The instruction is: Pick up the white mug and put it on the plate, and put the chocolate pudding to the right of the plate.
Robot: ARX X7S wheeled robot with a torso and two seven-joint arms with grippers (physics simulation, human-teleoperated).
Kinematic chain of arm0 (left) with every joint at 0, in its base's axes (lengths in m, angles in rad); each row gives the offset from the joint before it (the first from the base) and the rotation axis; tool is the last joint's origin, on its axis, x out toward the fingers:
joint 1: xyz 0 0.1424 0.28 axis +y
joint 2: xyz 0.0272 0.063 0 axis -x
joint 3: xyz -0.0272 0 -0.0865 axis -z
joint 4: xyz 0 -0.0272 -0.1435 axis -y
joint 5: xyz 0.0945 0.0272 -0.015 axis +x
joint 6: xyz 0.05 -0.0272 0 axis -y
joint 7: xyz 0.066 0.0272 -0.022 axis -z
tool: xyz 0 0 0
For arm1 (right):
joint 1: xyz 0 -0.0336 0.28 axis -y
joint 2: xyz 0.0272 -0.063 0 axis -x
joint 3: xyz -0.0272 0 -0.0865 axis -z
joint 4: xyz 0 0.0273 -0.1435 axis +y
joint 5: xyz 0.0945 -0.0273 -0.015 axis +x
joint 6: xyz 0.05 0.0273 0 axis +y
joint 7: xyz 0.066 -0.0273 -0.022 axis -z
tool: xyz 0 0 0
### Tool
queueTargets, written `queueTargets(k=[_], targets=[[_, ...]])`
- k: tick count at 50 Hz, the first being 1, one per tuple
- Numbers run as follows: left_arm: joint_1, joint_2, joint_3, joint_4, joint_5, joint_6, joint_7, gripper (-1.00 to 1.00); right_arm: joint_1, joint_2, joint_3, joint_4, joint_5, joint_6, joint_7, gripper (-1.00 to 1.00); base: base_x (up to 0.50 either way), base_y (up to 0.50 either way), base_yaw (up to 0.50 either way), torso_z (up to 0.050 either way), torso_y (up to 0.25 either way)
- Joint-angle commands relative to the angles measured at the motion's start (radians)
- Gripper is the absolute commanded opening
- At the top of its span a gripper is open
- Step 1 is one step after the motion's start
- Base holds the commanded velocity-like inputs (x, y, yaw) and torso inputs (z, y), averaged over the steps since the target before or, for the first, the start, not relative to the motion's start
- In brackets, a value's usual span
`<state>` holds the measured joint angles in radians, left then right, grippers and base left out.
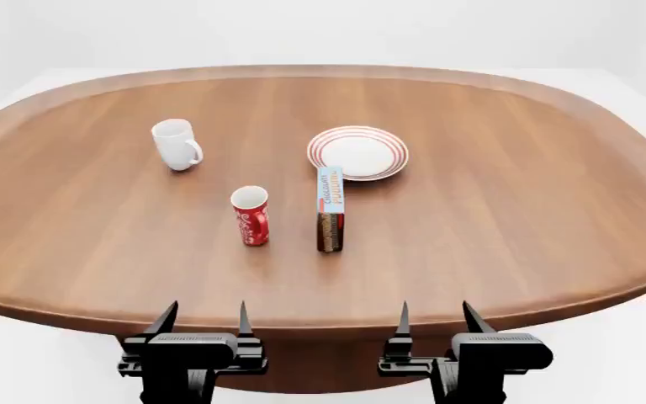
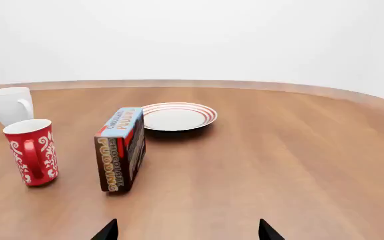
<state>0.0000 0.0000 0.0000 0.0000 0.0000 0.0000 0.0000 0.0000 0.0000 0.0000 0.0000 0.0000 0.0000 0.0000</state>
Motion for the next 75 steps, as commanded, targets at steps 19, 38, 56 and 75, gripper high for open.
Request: queueTargets(k=[19,38,56,75], targets=[[-0.011,-0.060,0.069,-0.018,-0.051,-0.004,-0.075,1.00,0.005,0.058,-0.071,0.008,0.062,-0.001,0.070,1.00,0.00,0.00,0.00,0.000,0.000],[-0.015,-0.053,0.072,-0.023,-0.015,-0.024,-0.078,1.00,0.004,0.052,-0.072,0.023,0.063,-0.009,0.062,1.00,0.00,0.00,0.00,0.000,0.000],[0.046,-0.137,-0.189,0.477,-0.129,-0.027,-0.231,1.00,-0.067,0.125,0.149,-0.436,0.239,-0.294,0.133,1.00,0.00,0.00,0.00,0.000,0.000],[0.157,-0.128,-0.382,0.750,-0.094,0.117,-0.371,1.00,-0.116,0.152,0.184,-0.619,0.181,-0.406,0.140,1.00,0.00,0.00,0.00,0.000,0.000]])
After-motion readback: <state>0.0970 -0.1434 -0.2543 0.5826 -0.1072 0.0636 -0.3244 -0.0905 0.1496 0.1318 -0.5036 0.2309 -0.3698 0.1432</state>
